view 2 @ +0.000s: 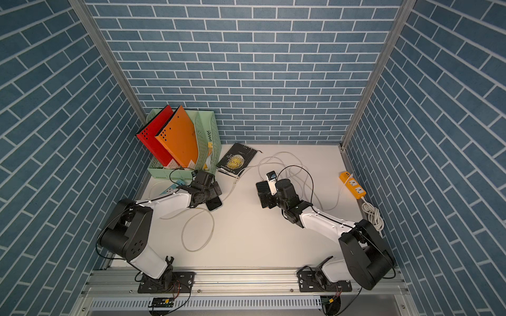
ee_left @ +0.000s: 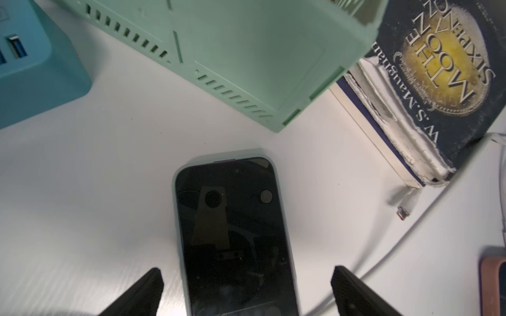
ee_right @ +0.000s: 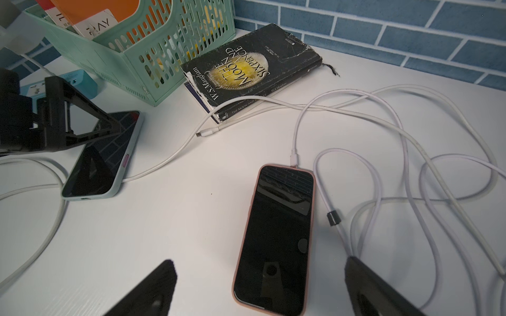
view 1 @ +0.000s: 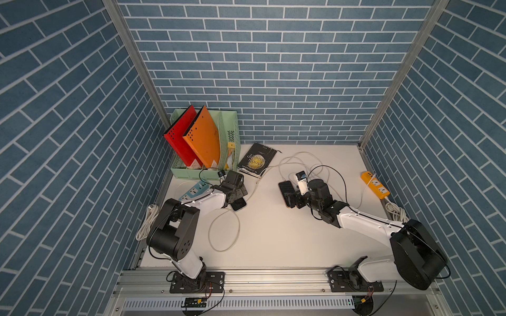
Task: Plug the charging cable into the phone
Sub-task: Pick up the phone at the center of the board.
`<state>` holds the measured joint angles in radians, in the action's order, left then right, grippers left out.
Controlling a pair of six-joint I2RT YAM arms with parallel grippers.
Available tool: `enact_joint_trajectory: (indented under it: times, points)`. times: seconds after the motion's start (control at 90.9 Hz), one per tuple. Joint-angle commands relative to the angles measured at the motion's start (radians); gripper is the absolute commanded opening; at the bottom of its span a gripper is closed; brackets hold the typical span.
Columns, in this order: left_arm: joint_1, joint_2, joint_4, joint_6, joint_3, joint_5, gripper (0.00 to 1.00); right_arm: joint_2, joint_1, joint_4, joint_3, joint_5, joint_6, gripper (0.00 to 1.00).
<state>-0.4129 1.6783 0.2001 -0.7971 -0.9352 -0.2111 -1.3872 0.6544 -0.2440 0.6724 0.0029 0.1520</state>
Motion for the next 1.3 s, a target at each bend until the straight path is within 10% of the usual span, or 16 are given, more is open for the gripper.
enact_joint_trajectory:
  times: [0.0, 0.759, 1.287]
  points:
    - [-0.017, 0.059, 0.115, -0.071, -0.040, -0.068, 1.00, -0.014, 0.004, -0.050, -0.025, -0.018, 0.036, 0.98]
    - [-0.069, 0.261, 0.218, -0.215, -0.134, -0.148, 0.98, -0.009, 0.004, -0.104, -0.065, -0.034, 0.054, 0.98]
    - [-0.076, 0.162, 0.177, -0.198, -0.132, -0.169, 0.54, -0.044, 0.004, -0.117, -0.067, -0.030, 0.058, 0.98]
